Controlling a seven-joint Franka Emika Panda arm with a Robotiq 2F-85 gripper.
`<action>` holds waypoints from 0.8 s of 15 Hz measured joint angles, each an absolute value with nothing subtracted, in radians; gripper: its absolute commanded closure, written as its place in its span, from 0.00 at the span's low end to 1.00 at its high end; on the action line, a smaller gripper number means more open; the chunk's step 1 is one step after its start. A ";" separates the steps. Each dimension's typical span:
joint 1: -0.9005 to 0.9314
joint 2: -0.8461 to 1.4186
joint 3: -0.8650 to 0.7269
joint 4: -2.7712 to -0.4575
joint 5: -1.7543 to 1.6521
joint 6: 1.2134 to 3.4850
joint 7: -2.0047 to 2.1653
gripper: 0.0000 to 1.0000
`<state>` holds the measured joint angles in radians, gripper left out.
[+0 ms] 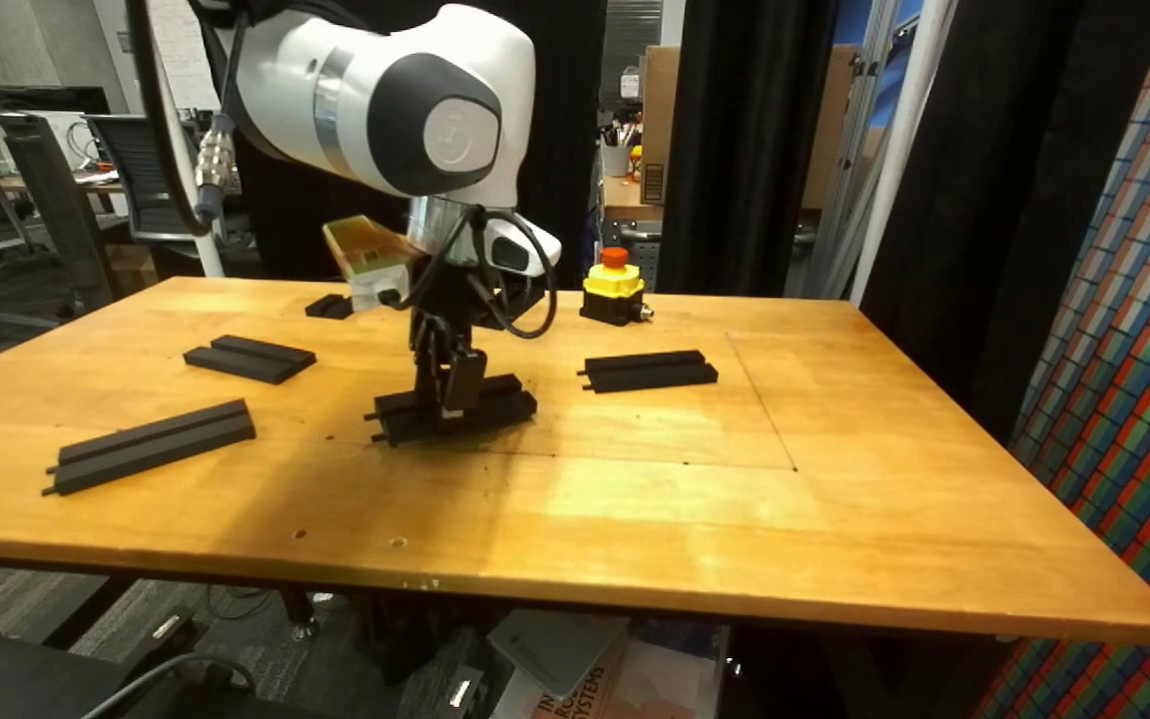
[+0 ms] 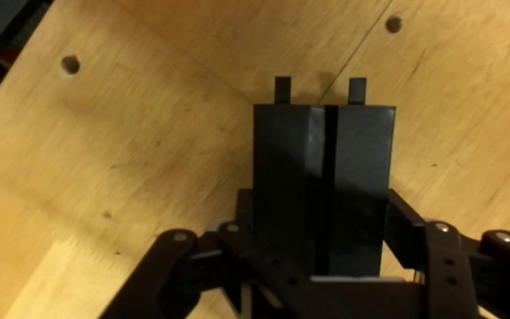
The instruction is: Connect four black pieces together
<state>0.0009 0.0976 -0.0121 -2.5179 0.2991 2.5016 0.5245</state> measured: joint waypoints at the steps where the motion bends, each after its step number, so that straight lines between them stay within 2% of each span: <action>1: 0.011 0.098 -0.005 -2.514 0.309 2.502 0.556 0.55; 12: 0.037 0.146 0.005 -2.441 0.333 2.573 0.819 0.55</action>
